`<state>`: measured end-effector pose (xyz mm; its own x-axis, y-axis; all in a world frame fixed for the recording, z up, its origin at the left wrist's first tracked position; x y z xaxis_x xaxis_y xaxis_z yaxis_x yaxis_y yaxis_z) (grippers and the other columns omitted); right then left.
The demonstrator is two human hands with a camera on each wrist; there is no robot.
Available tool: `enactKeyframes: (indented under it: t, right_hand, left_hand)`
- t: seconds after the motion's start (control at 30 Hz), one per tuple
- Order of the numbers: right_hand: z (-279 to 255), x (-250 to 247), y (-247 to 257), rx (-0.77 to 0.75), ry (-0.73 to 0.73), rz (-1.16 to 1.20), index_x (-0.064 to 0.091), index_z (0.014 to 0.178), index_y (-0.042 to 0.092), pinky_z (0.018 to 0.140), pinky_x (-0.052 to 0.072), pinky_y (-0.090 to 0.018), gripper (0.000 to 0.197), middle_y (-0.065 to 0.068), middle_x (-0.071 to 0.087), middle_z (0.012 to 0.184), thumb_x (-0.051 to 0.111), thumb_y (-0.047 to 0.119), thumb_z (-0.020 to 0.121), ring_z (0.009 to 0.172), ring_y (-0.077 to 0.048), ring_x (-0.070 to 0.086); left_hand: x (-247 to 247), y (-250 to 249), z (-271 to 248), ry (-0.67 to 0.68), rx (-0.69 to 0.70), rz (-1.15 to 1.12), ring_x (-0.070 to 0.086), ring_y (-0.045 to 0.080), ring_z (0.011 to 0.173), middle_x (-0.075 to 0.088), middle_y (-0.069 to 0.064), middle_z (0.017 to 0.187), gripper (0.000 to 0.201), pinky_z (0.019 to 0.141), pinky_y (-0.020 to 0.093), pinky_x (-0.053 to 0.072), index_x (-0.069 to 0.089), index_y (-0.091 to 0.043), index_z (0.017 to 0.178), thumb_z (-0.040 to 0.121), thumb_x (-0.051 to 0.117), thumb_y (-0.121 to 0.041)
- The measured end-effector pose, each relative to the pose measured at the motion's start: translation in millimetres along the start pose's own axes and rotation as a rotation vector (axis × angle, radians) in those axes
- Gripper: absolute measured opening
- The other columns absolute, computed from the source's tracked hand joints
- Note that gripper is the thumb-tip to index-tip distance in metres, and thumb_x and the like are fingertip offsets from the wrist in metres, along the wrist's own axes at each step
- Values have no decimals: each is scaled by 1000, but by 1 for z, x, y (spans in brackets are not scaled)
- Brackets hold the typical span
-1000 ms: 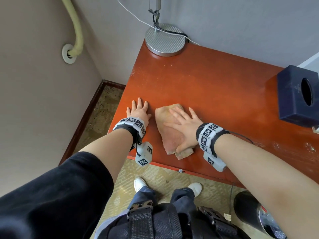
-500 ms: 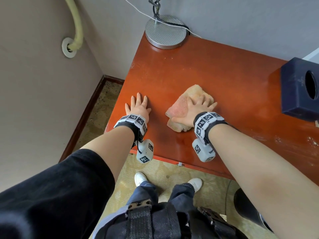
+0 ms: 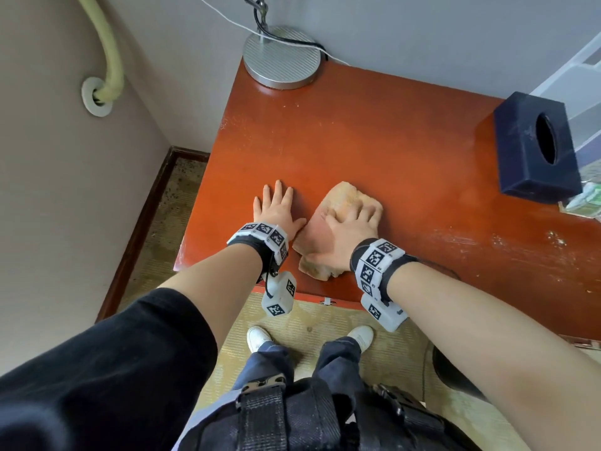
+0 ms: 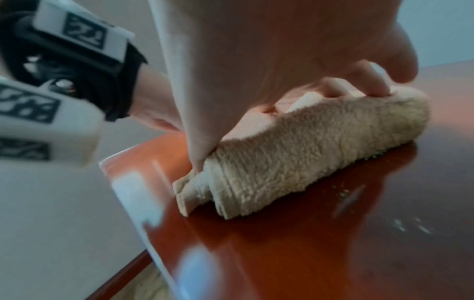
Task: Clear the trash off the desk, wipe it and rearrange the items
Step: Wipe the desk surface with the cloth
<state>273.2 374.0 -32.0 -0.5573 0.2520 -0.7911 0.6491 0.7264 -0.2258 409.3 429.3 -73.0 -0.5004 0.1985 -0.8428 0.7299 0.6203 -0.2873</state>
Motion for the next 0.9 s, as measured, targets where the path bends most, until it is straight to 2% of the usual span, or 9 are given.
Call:
enactKeyframes:
  t: [0.13, 0.27, 0.4, 0.6, 0.9]
  right_hand:
    - [-16, 22, -2, -124, -46, -30, 3, 151, 24, 109, -2, -67, 113, -34, -3, 151, 38, 89, 66, 136, -56, 0]
    - [-27, 38, -10, -240, -79, -11, 10, 150, 30, 110, -5, -65, 108, -28, -9, 154, 44, 87, 64, 139, -50, -12]
    - [-34, 46, -20, -367, -117, -62, 15, 149, 34, 111, -7, -63, 102, -24, -11, 156, 48, 82, 66, 140, -46, -17]
    - [-36, 51, -43, -547, -119, -224, 9, 150, 37, 109, -8, -65, 101, -22, -16, 156, 50, 78, 68, 141, -43, -21]
    - [-24, 48, -80, -773, -137, -403, 3, 150, 39, 109, -12, -64, 103, -17, -24, 155, 47, 81, 67, 140, -38, -26]
  left_hand:
    - [2, -6, 7, 2, 6, 4, -10, 28, 146, -10, 4, 159, 78, 119, 45, -1, 3, -19, 151, 93, 46, -48]
    - [1, -8, 11, -34, 33, 6, -7, 26, 146, -6, 5, 159, 80, 119, 42, 1, 7, -16, 151, 92, 49, -49]
    - [2, -20, 12, -43, 0, -6, -7, 28, 146, -7, 6, 159, 76, 119, 43, 0, 7, -16, 151, 93, 47, -46]
    - [2, -28, 14, -48, -64, -53, -7, 27, 146, -6, 5, 159, 79, 119, 42, 2, 9, -19, 151, 91, 55, -43]
    - [9, -40, 4, -33, -131, -96, -7, 24, 147, -7, 2, 159, 81, 120, 40, 2, 8, -20, 151, 90, 58, -39]
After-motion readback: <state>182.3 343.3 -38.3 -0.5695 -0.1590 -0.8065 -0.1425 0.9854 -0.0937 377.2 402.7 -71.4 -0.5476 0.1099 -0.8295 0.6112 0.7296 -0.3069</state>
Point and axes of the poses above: each hand's wrist, its own z-axis towards the middle knuckle, its own x-axis out of the palm, y = z × x, the point moved 3 cm from there along z, towards the middle knuckle
